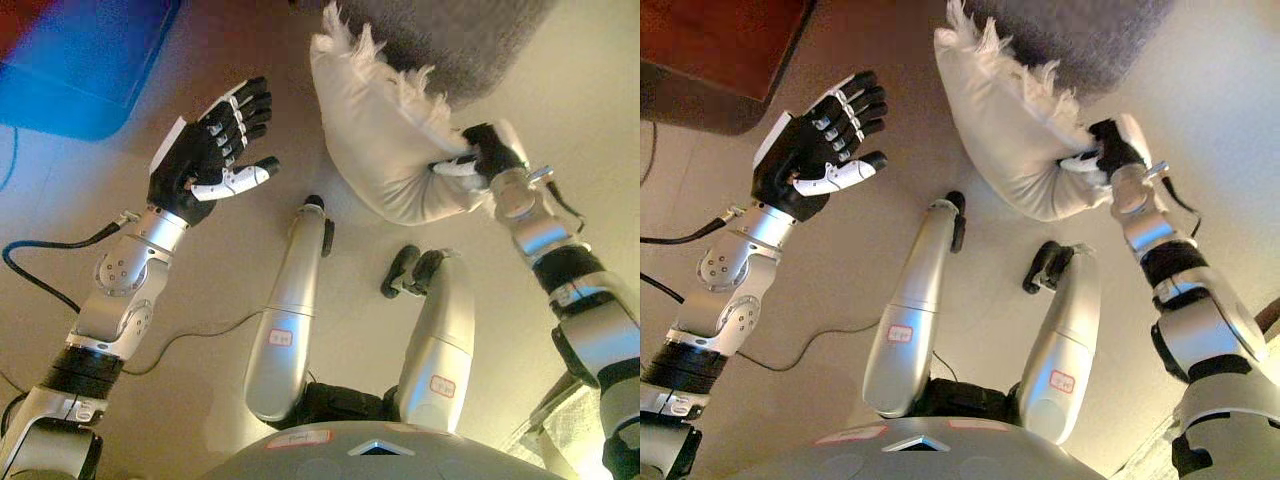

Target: Pick up the pillow and put it on the sofa.

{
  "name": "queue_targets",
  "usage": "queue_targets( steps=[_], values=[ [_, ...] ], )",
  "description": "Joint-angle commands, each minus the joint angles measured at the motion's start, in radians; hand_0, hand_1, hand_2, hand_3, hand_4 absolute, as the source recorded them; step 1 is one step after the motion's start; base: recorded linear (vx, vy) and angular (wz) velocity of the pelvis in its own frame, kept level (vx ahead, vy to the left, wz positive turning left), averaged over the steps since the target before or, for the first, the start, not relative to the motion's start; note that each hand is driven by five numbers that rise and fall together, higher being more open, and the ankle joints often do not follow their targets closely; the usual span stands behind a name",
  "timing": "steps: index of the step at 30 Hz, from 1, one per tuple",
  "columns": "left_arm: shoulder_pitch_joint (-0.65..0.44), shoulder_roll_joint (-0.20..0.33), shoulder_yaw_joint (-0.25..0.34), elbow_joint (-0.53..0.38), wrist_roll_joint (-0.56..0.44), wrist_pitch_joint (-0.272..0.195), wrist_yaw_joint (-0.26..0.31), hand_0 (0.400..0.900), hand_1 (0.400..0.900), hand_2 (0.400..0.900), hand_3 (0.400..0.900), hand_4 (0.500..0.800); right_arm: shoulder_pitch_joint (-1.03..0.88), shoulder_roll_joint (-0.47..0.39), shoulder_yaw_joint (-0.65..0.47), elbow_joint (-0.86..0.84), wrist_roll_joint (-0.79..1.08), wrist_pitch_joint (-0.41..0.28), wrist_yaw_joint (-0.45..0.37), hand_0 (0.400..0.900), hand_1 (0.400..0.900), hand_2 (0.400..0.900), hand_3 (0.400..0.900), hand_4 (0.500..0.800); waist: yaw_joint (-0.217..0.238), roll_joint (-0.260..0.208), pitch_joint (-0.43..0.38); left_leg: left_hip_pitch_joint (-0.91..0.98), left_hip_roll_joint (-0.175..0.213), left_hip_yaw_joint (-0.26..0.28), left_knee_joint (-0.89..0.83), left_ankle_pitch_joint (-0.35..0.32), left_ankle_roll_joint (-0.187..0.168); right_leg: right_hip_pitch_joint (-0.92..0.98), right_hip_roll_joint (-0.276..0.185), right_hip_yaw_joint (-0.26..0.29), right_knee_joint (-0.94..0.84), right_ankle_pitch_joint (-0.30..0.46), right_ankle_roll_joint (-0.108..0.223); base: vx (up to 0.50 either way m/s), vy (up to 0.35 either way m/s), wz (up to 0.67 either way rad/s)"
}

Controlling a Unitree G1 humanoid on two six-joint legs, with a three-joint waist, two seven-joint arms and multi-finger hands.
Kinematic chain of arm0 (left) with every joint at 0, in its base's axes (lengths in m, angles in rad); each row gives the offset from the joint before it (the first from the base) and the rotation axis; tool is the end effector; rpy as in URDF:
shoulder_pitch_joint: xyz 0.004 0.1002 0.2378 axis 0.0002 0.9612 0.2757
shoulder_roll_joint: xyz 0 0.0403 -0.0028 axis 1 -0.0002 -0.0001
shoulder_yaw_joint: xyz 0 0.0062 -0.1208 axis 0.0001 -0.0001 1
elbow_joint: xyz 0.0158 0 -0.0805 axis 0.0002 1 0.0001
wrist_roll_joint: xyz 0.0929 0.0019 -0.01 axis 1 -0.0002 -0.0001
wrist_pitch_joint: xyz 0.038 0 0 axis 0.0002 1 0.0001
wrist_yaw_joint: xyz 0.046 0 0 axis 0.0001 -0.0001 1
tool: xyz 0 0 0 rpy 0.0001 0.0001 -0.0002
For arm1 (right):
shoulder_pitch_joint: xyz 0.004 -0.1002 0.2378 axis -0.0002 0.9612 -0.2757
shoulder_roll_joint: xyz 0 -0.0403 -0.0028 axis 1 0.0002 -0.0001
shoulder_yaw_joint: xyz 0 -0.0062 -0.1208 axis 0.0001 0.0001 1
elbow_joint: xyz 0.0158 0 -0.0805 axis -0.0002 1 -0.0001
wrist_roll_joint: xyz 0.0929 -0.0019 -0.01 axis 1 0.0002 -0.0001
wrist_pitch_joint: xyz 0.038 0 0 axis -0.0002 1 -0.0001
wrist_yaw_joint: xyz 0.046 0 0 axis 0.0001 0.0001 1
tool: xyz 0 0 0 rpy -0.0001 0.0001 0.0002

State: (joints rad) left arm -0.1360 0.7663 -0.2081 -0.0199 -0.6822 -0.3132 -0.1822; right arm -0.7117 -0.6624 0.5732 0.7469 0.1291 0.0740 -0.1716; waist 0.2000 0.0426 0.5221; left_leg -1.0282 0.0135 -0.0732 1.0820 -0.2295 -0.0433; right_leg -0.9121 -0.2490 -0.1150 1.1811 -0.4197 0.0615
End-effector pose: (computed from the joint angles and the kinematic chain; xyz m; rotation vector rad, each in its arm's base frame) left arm 0.2177 0.2532 0.1039 0.0921 -0.3151 -0.3947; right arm 0.3173 -0.2477 0.0861 -0.8285 0.1769 -0.0482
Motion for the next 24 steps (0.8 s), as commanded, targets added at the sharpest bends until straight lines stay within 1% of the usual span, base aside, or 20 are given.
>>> queue_targets(
  steps=[1,3,5,6,10,14,17,19,24],
  values=[
    [-0.031,-0.056,0.073,-0.123,0.014,-0.073,0.022,0.9,0.9,0.9,0.9,0.8,-0.082,-0.059,-0.144,-0.15,0.028,-0.144,-0.095,0.4,0.4,0.4,0.4,0.5,-0.016,0.007,-0.002,0.214,-0.001,0.112,-0.121,-0.035,0.082,0.164,0.056,-0.09,-0.163,0.128,-0.057,0.05,0.024,-0.09],
    [-0.032,-0.057,0.071,-0.109,0.028,-0.052,0.049,0.9,0.9,0.9,0.9,0.8,-0.058,-0.049,-0.157,-0.179,0.032,-0.154,-0.093,0.4,0.4,0.4,0.4,0.5,-0.02,-0.002,-0.003,0.269,0.002,0.115,-0.169,-0.02,0.08,0.226,0.059,-0.093,-0.216,0.142,-0.059,0.06,0.016,-0.09],
    [-0.03,-0.059,0.072,-0.096,0.031,-0.024,0.062,0.9,0.9,0.9,0.9,0.8,-0.033,-0.045,-0.166,-0.208,0.045,-0.162,-0.092,0.4,0.4,0.4,0.4,0.5,-0.022,-0.012,-0.015,0.312,0.001,0.117,-0.21,-0.007,0.079,0.277,0.059,-0.103,-0.265,0.155,-0.059,0.04,0.015,-0.09],
    [-0.026,-0.062,0.076,-0.092,0.036,-0.002,0.073,0.9,0.9,0.9,0.9,0.8,-0.011,-0.04,-0.179,-0.23,0.046,-0.175,-0.096,0.4,0.4,0.4,0.4,0.5,-0.025,-0.019,-0.025,0.327,0.001,0.121,-0.253,0.032,0.083,0.296,0.058,-0.115,-0.311,0.19,-0.068,0.0,0.022,-0.08],
    [-0.013,-0.079,0.077,-0.077,0.043,0.015,0.083,0.9,0.9,0.9,0.9,0.8,0.049,-0.037,-0.212,-0.306,0.047,-0.186,-0.096,0.4,0.4,0.4,0.4,0.5,-0.034,-0.035,-0.049,0.39,-0.002,0.123,-0.323,0.049,0.085,0.366,0.063,-0.122,-0.396,0.216,-0.064,0.03,0.025,-0.06],
    [0.001,-0.101,0.076,-0.063,0.068,0.043,0.11,0.9,0.9,0.9,0.9,0.8,0.129,-0.026,-0.247,-0.399,0.018,-0.192,-0.086,0.4,0.4,0.4,0.4,0.5,-0.045,-0.065,-0.086,0.485,-0.013,0.117,-0.427,0.067,0.081,0.471,0.073,-0.123,-0.534,0.256,-0.051,0.08,0.027,-0.07],
    [0.005,-0.111,0.085,-0.055,0.072,0.066,0.106,0.9,0.9,0.9,0.9,0.8,0.169,-0.025,-0.268,-0.442,-0.003,-0.202,-0.073,0.4,0.4,0.4,0.4,0.5,-0.052,-0.083,-0.11,0.552,-0.013,0.115,-0.506,0.079,0.077,0.545,0.084,-0.123,-0.638,0.289,-0.042,0.09,-0.002,-0.03],
    [0.021,-0.12,0.09,-0.052,0.083,0.078,0.103,0.9,0.9,0.9,0.9,0.8,0.205,-0.025,-0.281,-0.488,-0.036,-0.195,-0.06,0.4,0.4,0.4,0.4,0.5,-0.059,-0.097,-0.135,0.604,-0.01,0.119,-0.568,0.096,0.07,0.603,0.095,-0.118,-0.728,0.316,-0.033,0.1,0.003,-0.03],
    [0.064,-0.133,0.112,-0.048,0.098,0.123,0.078,0.9,0.9,0.9,0.9,0.8,0.261,-0.055,-0.313,-0.581,-0.078,-0.19,-0.025,0.4,0.4,0.4,0.4,0.5,-0.069,-0.128,-0.209,0.731,-0.016,0.122,-0.727,0.141,0.061,0.736,0.109,-0.109,-0.934,0.385,-0.001,0.13,0.004,-0.01]
  ],
)
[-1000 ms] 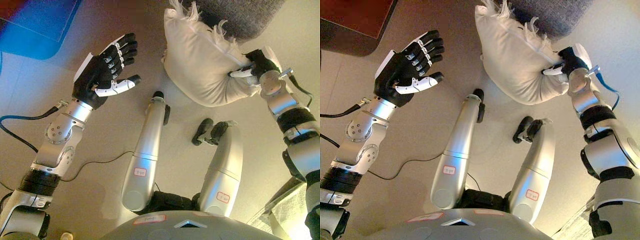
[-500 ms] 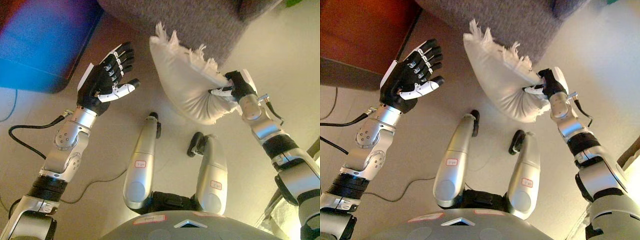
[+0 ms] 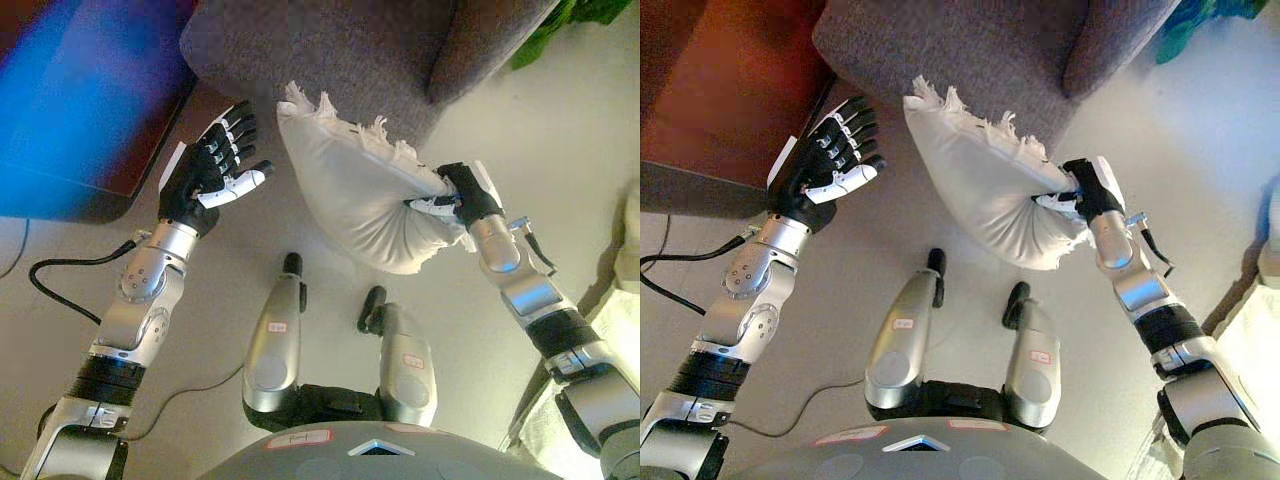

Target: Pick up the pillow and put it on the sofa.

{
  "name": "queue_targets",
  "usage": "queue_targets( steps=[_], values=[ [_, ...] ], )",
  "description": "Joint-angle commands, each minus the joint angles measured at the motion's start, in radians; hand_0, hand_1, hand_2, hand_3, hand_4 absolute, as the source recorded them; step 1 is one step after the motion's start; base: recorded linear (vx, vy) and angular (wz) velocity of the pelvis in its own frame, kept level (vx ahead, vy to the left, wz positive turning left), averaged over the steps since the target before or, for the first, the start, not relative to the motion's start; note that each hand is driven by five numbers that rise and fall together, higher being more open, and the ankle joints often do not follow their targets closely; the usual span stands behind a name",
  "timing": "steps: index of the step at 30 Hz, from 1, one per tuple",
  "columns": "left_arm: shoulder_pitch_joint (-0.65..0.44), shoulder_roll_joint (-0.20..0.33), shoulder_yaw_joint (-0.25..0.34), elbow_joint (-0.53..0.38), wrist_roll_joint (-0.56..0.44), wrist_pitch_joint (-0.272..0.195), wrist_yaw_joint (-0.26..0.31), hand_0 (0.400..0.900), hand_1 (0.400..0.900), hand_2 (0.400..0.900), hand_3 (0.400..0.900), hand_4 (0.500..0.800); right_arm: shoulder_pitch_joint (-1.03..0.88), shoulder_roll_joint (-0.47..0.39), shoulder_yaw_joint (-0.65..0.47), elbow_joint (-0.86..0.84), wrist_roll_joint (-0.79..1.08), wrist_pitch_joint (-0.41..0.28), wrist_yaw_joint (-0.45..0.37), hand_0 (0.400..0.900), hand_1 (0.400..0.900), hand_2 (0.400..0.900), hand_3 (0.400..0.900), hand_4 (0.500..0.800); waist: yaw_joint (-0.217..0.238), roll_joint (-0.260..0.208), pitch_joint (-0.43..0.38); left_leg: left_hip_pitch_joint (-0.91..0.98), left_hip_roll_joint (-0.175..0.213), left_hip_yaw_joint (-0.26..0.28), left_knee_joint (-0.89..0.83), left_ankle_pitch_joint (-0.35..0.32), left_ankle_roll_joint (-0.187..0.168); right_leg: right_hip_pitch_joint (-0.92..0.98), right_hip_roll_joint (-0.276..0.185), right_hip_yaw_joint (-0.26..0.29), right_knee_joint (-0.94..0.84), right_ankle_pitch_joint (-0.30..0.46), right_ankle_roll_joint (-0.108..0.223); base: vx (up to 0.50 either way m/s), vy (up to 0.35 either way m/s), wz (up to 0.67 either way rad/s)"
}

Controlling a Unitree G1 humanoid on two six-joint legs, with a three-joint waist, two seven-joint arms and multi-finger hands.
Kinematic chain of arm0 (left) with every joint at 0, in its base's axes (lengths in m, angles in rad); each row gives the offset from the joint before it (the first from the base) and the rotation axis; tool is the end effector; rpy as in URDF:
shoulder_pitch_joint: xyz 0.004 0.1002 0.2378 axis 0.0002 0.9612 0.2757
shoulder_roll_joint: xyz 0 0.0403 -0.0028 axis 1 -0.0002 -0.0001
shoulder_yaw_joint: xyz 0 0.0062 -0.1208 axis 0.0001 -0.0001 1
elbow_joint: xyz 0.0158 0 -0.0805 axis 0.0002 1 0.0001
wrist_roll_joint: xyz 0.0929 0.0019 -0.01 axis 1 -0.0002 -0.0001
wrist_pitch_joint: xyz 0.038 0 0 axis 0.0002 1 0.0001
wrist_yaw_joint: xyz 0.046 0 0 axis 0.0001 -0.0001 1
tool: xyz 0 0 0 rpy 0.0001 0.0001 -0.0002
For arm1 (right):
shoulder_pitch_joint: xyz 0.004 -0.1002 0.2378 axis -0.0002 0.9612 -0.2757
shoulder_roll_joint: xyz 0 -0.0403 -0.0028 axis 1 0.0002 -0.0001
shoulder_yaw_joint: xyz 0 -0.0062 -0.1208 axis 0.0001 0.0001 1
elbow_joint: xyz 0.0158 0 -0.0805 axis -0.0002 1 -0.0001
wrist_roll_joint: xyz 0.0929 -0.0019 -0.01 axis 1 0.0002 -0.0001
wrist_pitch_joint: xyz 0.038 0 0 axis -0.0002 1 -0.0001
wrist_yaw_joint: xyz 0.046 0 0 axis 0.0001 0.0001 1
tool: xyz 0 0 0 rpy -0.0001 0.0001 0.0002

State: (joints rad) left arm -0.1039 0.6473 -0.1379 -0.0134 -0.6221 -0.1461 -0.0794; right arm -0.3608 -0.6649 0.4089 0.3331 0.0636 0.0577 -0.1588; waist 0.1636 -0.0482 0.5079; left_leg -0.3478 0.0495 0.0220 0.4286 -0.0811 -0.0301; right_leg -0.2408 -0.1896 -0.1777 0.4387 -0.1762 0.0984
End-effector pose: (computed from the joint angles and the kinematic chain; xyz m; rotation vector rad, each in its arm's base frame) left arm 0.2159 0.2459 0.0841 0.0275 -0.1741 -0.2277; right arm 0.2601 -0.2367 0.0564 -0.7247 0.0924 0.0686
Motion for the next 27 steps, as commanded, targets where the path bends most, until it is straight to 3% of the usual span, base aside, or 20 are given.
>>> queue_targets(
  steps=[1,9,14,22,27],
  values=[
    [0.043,-0.017,0.046,-0.055,0.039,-0.033,-0.032,0.9,0.9,0.9,0.9,0.8,-0.082,-0.059,-0.155,-0.186,-0.02,-0.17,-0.03,0.4,0.4,0.4,0.4,0.5,-0.032,-0.04,-0.207,0.081,-0.052,0.029,-0.103,-0.005,0.047,0.095,0.052,-0.044,-0.224,0.148,-0.033,0.13,0.029,-0.01],
    [0.109,-0.055,0.066,-0.059,0.028,0.032,-0.059,0.9,0.9,0.9,0.9,0.8,-0.041,-0.137,-0.216,-0.296,-0.038,-0.138,0.072,0.4,0.4,0.4,0.4,0.5,-0.038,-0.05,-0.333,0.229,-0.046,0.041,-0.299,0.051,0.038,0.21,0.057,-0.04,-0.394,0.216,-0.001,0.11,0.052,-0.06],
    [0.141,-0.071,0.071,-0.033,-0.045,0.097,-0.085,0.9,0.9,0.9,0.9,0.8,-0.09,-0.221,-0.228,-0.306,-0.03,-0.1,0.145,0.4,0.4,0.4,0.4,0.5,-0.035,-0.055,-0.388,0.285,-0.039,0.051,-0.345,0.053,0.032,0.251,0.059,-0.052,-0.438,0.231,0.004,0.02,0.058,-0.11],
    [0.169,-0.079,0.062,-0.032,-0.084,0.137,-0.129,0.9,0.9,0.9,0.9,0.8,-0.227,-0.345,-0.174,-0.189,0.017,-0.101,0.251,0.4,0.4,0.4,0.4,0.5,-0.008,-0.07,-0.431,0.333,-0.033,0.039,-0.4,0.069,0.022,0.292,0.062,-0.084,-0.464,0.236,0.005,0.03,0.011,0.06],
    [0.188,-0.068,0.061,-0.042,-0.099,0.14,-0.143,0.9,0.9,0.9,0.9,0.8,-0.352,-0.407,-0.09,-0.086,0.01,-0.112,0.265,0.4,0.4,0.4,0.4,0.5,0.018,-0.079,-0.446,0.35,-0.031,0.021,-0.43,0.083,0.015,0.308,0.064,-0.107,-0.473,0.238,0.006,0.06,0.002,0.14]
  ],
)
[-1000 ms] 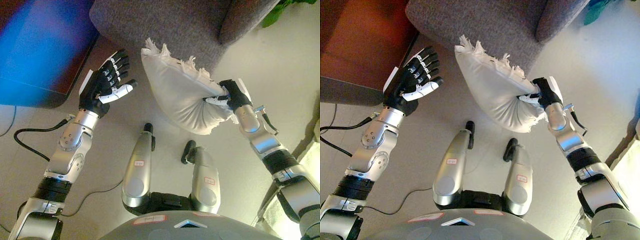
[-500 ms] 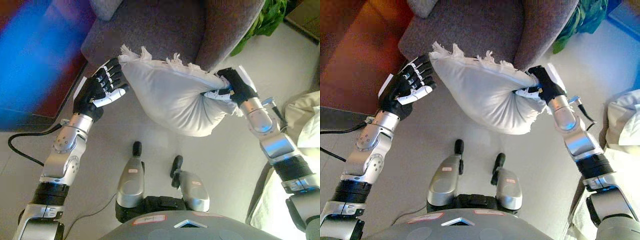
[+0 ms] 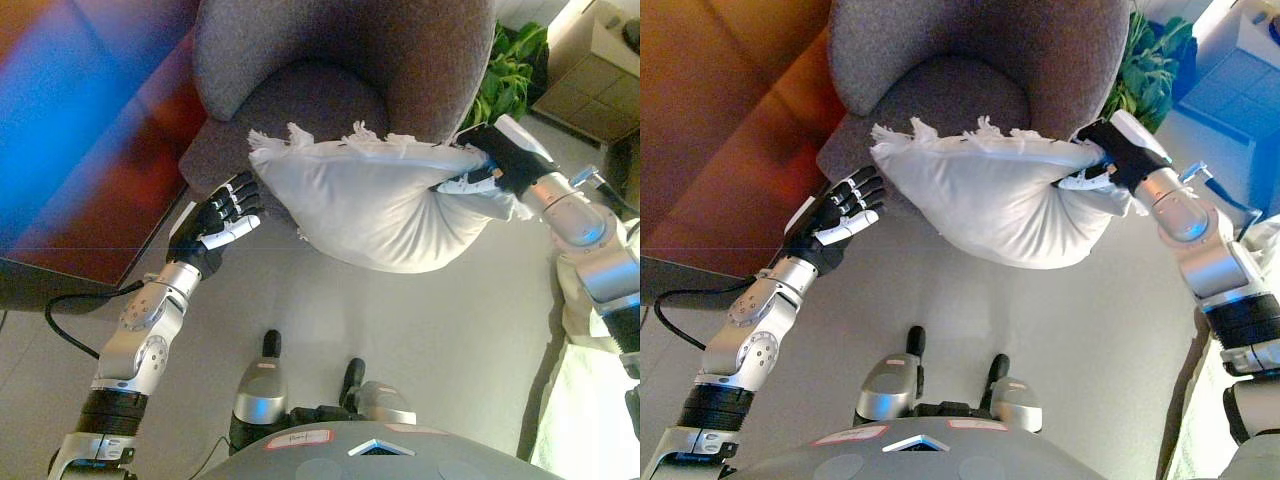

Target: Pick up the pillow and put it on the sofa.

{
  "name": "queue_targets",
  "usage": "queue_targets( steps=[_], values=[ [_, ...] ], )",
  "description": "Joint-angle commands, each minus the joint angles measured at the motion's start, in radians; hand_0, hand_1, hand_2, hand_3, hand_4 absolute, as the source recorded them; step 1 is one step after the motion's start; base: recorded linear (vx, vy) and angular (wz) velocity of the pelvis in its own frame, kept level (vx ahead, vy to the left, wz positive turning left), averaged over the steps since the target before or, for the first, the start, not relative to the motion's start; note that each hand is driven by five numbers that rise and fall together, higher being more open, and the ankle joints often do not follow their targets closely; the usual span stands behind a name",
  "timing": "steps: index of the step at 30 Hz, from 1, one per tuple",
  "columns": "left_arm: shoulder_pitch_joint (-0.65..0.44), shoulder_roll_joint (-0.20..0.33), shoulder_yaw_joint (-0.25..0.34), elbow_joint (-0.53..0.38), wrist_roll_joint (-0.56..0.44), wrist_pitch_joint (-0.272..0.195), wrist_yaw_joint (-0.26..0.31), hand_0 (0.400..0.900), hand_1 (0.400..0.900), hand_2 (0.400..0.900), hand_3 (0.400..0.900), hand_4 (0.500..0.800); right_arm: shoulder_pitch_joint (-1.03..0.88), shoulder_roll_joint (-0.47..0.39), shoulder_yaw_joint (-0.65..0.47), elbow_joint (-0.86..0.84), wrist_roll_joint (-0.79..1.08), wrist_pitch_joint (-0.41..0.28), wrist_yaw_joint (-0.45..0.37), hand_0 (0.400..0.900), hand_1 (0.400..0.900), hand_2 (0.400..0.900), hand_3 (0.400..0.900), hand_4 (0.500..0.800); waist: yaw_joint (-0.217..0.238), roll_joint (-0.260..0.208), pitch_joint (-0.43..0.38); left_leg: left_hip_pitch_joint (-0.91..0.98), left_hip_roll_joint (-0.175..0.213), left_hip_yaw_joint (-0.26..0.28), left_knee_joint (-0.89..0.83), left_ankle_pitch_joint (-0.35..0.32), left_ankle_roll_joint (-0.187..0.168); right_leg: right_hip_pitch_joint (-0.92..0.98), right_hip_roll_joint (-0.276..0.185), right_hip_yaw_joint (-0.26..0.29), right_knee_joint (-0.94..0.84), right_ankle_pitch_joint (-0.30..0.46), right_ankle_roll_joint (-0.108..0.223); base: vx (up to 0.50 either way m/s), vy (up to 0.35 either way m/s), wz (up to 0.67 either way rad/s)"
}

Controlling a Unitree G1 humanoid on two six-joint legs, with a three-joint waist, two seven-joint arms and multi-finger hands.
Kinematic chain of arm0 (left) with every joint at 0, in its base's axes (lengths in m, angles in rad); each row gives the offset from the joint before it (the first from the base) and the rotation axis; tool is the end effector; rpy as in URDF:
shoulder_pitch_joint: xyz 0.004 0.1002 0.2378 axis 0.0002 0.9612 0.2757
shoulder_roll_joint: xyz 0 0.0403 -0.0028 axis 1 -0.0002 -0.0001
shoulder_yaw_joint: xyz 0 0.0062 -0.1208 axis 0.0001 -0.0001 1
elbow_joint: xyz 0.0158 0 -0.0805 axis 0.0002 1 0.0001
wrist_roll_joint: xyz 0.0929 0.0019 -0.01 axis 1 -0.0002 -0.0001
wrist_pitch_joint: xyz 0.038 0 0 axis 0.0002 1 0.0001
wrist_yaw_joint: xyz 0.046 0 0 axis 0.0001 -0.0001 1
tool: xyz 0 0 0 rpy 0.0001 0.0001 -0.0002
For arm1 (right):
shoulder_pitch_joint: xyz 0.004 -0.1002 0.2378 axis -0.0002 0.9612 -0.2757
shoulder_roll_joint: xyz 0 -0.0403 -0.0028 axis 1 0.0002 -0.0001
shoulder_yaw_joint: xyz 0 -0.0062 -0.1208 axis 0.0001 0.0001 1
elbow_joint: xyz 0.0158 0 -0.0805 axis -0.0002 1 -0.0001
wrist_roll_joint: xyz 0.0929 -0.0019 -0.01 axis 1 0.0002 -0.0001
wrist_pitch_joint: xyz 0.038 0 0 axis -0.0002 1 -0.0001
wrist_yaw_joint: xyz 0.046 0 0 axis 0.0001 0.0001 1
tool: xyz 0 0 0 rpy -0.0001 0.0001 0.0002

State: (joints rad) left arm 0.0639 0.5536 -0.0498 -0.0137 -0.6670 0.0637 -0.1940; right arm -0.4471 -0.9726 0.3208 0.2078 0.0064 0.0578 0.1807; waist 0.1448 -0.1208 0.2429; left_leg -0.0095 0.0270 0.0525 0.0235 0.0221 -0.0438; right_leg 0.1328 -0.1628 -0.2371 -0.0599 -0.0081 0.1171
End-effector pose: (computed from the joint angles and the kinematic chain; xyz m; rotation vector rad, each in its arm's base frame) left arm 0.1822 0.2520 0.0422 -0.1278 0.1299 -0.2249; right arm 0.2671 -0.2910 0.1485 -1.0270 0.0377 0.2232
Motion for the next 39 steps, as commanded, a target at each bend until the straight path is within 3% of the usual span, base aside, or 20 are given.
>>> queue_targets(
  steps=[1,8,18,25,26,27,33,39],
  values=[
    [0.021,0.026,-0.027,-0.043,-0.053,-0.069,-0.03,0.9,0.9,0.9,0.9,0.8,-0.284,-0.108,0.011,0.052,0.06,-0.115,-0.07,0.4,0.4,0.4,0.4,0.5,0.04,-0.008,-0.181,0.013,-0.009,-0.014,-0.028,-0.018,0.029,-0.063,0.037,-0.052,0.024,0.069,-0.014,0.04,0.014,0.15],
    [0.018,0.041,-0.027,-0.042,-0.074,-0.058,-0.055,0.9,0.9,0.9,0.9,0.8,-0.431,-0.143,0.139,0.178,0.03,-0.117,-0.015,0.4,0.4,0.4,0.4,0.5,0.074,-0.013,-0.188,0.018,-0.013,-0.042,-0.051,-0.003,0.025,-0.047,0.032,-0.082,0.014,0.073,-0.008,0.06,0.018,0.16],
    [-0.001,0.062,-0.057,-0.057,-0.084,-0.038,-0.072,0.9,0.9,0.9,0.9,0.8,-0.631,-0.103,0.313,0.397,-0.025,-0.095,-0.002,0.4,0.4,0.4,0.4,0.5,0.13,-0.029,-0.168,0.006,-0.023,-0.089,-0.044,0.0,0.026,-0.033,0.028,-0.114,0.016,0.073,-0.004,0.08,0.001,0.15],
    [-0.022,0.095,-0.079,-0.071,-0.092,-0.037,-0.092,0.9,0.9,0.9,0.9,0.8,-0.753,-0.05,0.42,0.564,-0.112,-0.058,-0.094,0.4,0.4,0.4,0.4,0.5,0.181,-0.039,-0.141,-0.008,-0.026,-0.133,-0.064,0.014,0.03,-0.035,0.032,-0.14,0.014,0.077,0.001,0.07,-0.044,0.15],
    [-0.032,0.101,-0.087,-0.067,-0.093,-0.045,-0.095,0.9,0.9,0.9,0.9,0.8,-0.775,-0.044,0.432,0.595,-0.122,-0.058,-0.127,0.555,0.555,0.555,0.555,0.593,0.189,-0.04,-0.136,-0.017,-0.027,-0.146,-0.074,0.022,0.031,-0.041,0.034,-0.141,0.011,0.08,0.003,-0.04,-0.086,0.15],
    [-0.047,0.111,-0.094,-0.061,-0.098,-0.055,-0.1,0.9,0.9,0.9,0.9,0.8,-0.799,-0.037,0.445,0.62,-0.122,-0.04,-0.143,0.9,0.9,0.9,0.9,0.8,0.197,-0.042,-0.126,-0.029,-0.028,-0.158,-0.084,0.03,0.032,-0.049,0.038,-0.142,0.008,0.083,0.005,-0.06,-0.091,0.13],
    [-0.098,0.15,-0.102,-0.053,-0.121,-0.086,-0.109,0.9,0.9,0.9,0.9,0.8,-0.862,-0.035,0.468,0.679,-0.067,-0.008,-0.246,0.9,0.9,0.9,0.9,0.8,0.212,-0.048,-0.084,-0.077,-0.031,-0.198,-0.102,0.052,0.033,-0.078,0.049,-0.15,-0.003,0.092,0.009,-0.1,-0.079,0.09],
    [-0.085,0.159,-0.09,-0.062,-0.122,-0.093,-0.111,0.9,0.9,0.9,0.9,0.8,-0.844,-0.034,0.453,0.659,-0.032,-0.006,-0.289,0.9,0.9,0.9,0.9,0.8,0.208,-0.052,-0.082,-0.068,-0.026,-0.185,-0.104,0.045,0.037,-0.077,0.049,-0.149,-0.002,0.088,0.007,0.01,-0.003,-0.04]
  ],
)
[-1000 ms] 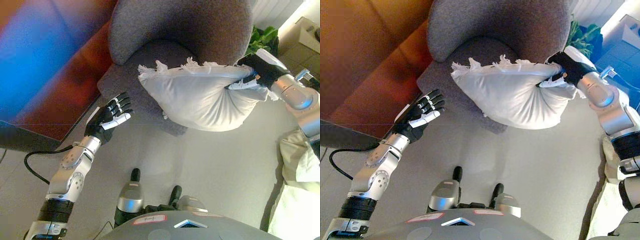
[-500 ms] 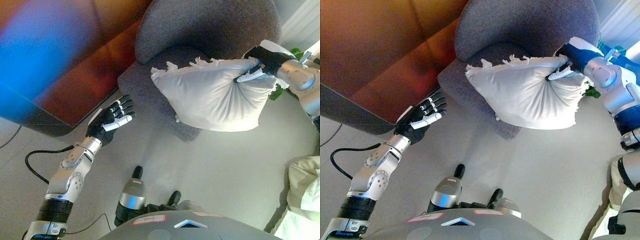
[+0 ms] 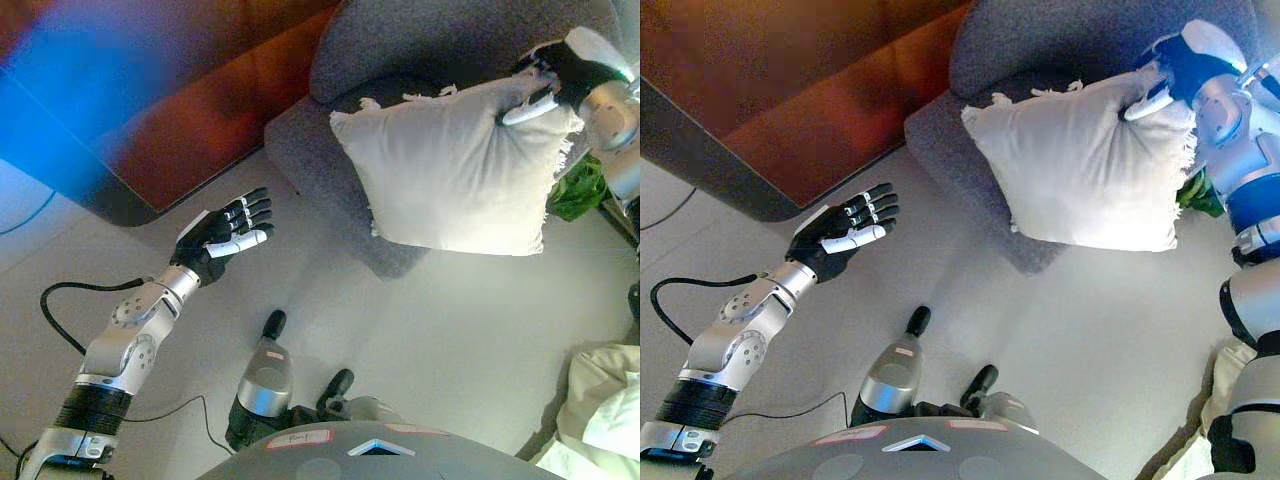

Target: Pick up the pillow and put it on the sofa.

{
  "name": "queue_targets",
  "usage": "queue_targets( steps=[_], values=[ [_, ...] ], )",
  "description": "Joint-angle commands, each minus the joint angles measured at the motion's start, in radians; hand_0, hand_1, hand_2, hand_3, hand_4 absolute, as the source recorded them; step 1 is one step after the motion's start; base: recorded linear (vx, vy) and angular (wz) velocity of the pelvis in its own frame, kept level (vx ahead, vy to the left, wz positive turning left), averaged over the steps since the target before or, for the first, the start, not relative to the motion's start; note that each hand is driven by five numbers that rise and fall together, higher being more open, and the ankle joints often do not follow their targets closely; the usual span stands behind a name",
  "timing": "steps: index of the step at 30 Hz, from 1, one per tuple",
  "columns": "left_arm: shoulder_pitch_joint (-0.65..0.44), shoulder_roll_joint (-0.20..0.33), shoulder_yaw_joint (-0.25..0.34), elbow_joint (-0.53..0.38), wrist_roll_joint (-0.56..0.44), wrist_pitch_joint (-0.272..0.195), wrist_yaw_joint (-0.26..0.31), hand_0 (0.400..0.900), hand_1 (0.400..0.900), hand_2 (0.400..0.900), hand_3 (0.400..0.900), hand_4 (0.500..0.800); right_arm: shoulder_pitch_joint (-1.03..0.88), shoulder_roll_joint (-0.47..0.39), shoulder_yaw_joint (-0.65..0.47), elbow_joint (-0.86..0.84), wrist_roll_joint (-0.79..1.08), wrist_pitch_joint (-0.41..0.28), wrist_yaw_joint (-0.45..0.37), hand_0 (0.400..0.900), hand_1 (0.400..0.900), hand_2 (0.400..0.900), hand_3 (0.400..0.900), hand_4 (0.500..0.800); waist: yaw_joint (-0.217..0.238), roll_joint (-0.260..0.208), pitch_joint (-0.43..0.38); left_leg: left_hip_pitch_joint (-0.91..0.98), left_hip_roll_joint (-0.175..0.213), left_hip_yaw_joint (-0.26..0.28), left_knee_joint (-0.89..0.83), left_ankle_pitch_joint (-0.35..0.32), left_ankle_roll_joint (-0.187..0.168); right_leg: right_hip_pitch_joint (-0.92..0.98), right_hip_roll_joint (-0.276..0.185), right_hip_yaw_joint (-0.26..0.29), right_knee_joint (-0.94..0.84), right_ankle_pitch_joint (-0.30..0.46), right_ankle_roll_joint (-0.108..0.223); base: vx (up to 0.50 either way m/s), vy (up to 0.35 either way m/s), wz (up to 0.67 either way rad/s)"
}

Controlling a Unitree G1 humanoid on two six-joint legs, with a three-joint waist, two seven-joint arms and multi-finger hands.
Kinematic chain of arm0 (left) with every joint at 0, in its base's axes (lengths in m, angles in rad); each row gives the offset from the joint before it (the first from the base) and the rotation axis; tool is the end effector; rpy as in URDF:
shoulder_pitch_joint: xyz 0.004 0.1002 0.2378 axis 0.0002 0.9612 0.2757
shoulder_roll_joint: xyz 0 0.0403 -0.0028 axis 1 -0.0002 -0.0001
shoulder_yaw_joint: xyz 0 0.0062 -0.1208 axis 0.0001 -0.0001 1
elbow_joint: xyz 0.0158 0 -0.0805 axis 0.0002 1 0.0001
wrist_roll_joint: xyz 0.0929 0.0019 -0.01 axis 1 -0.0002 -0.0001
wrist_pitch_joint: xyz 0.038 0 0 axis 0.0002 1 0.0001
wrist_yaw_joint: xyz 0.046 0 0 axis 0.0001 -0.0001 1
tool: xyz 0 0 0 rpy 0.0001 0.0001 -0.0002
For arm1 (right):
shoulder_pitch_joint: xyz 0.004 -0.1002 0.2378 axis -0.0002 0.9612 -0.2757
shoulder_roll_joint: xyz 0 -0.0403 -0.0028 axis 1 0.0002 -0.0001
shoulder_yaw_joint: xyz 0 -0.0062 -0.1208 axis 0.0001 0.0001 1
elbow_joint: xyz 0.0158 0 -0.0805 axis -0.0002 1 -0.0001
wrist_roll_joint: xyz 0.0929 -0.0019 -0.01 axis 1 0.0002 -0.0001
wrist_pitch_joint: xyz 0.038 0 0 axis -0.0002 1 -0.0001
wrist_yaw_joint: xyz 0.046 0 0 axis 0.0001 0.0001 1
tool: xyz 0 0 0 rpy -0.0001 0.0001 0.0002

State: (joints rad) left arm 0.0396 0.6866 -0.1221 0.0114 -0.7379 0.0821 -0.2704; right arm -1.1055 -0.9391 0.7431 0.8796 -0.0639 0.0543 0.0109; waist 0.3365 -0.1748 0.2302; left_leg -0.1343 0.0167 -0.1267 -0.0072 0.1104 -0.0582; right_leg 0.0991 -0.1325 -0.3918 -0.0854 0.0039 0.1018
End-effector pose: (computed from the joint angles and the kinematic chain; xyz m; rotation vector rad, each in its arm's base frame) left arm 0.1861 0.2657 0.0494 -0.0775 0.2007 -0.3449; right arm 0.3401 -0.3040 0.2243 -1.2783 0.0758 -0.1681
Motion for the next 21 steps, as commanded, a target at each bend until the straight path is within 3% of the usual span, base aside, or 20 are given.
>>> queue_targets(
  steps=[1,16,21],
  values=[
    [-0.061,0.025,-0.02,-0.088,-0.049,-0.111,-0.035,0.9,0.9,0.9,0.9,0.8,-0.178,-0.065,0.021,-0.02,0.032,0.001,-0.12,0.9,0.9,0.9,0.9,0.8,0.015,0.001,-0.071,0.06,-0.015,-0.003,-0.073,-0.046,0.052,-0.041,0.018,0.007,0.025,0.075,0.023,0.04,-0.018,-0.05],
    [-0.019,0.004,-0.018,-0.097,-0.022,-0.1,-0.043,0.9,0.9,0.9,0.9,0.8,-0.084,-0.06,-0.057,-0.08,0.062,0.039,-0.142,0.9,0.9,0.9,0.9,0.8,-0.011,0.011,-0.105,0.119,-0.005,0.036,-0.078,-0.066,0.051,-0.001,0.019,0.029,0.018,0.068,0.023,0.02,0.013,-0.06],
    [-0.018,-0.016,-0.014,-0.089,-0.008,-0.115,-0.024,0.9,0.9,0.9,0.9,0.8,0.015,-0.042,-0.148,-0.15,0.119,0.06,-0.151,0.9,0.9,0.9,0.9,0.8,-0.035,0.019,-0.115,0.138,-0.004,0.054,-0.079,-0.07,0.051,0.004,0.018,0.04,0.022,0.066,0.022,-0.03,0.041,-0.08]
  ],
)
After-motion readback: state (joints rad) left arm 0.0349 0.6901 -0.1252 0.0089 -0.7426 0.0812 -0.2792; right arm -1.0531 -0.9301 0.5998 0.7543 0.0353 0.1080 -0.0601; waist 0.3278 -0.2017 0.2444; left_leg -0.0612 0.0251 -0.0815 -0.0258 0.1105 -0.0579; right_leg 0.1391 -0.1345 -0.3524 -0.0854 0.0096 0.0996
